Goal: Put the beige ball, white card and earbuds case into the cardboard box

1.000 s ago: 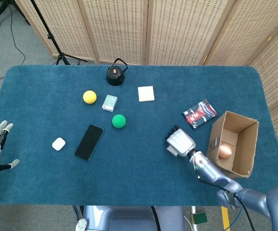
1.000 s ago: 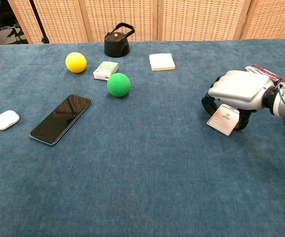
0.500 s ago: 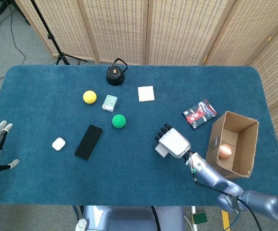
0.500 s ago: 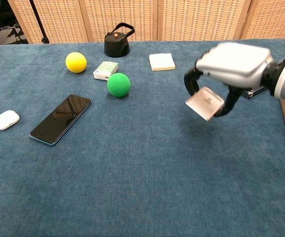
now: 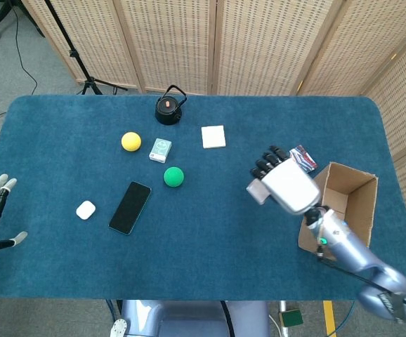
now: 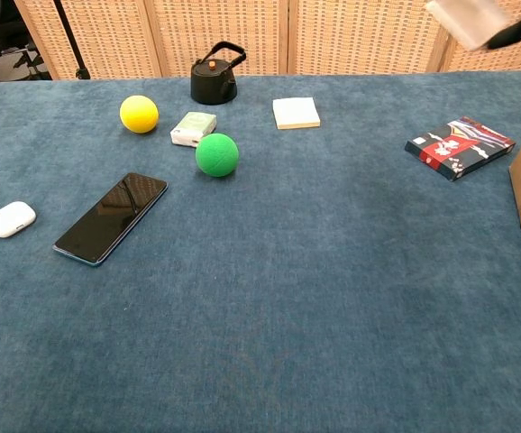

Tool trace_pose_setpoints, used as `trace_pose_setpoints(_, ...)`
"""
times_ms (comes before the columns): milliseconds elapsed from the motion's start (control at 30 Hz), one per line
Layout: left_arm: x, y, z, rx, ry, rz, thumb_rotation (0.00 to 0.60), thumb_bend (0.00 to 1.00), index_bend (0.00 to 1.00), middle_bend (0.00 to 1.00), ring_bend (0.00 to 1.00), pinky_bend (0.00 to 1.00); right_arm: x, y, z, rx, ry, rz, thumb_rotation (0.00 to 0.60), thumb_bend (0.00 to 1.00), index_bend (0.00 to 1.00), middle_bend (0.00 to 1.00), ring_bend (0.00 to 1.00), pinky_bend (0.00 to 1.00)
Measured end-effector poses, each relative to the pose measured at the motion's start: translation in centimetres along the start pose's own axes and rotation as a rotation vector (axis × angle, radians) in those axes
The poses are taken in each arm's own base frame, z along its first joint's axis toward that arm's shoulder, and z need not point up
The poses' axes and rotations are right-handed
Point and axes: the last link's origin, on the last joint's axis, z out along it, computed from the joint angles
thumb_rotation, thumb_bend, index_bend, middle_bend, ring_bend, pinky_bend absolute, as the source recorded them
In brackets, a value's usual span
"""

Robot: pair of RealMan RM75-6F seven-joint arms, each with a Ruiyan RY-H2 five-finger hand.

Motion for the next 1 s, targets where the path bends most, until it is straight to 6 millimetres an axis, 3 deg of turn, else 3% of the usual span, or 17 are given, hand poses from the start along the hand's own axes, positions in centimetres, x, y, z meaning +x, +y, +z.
trace_pose_setpoints(133,-0.1,0.1,0.0,-0.001,-0.004,0.002,0.600,0.00,0.00,0.00,0.00,0.00,0.0,3.1,-2.7,-0.052,-0.027,-0.038,0.600,0.16,0.51,0.48,0.34,0.24)
trace_pose_setpoints(500,-0.4,0.6,0.1,-0.009,-0.014,0.014,0.600,0.00,0.00,0.00,0.00,0.00,-4.2,9.5,-9.3,-0.176,-0.153,-0.094,0.600,0.16,0.51,0.48,0.34,0.25)
trace_pose_setpoints(667,-0.5,0.7,0.1,-0.007,-0.014,0.018,0.600,0.00,0.00,0.00,0.00,0.00,-6.2,10.6,-11.0,-0.204,-0.195,-0.079,0.600,0.16,0.51,0.48,0.34,0.25)
trace_pose_setpoints(867,-0.6,0.7,0.2,-0.005,-0.017,0.020,0.600,0.00,0.00,0.00,0.00,0.00,-7.8,10.7,-11.6,-0.208,-0.213,-0.059,0.600,0.15,0.51,0.48,0.34,0.25)
trace_pose_setpoints(1000,-0.6,0.5,0.2,0.002,-0.014,0.017,0.600,0.00,0.00,0.00,0.00,0.00,-8.6,10.6,-11.8,-0.198,-0.228,-0.062,0.600,0.09,0.46,0.38,0.33,0.25)
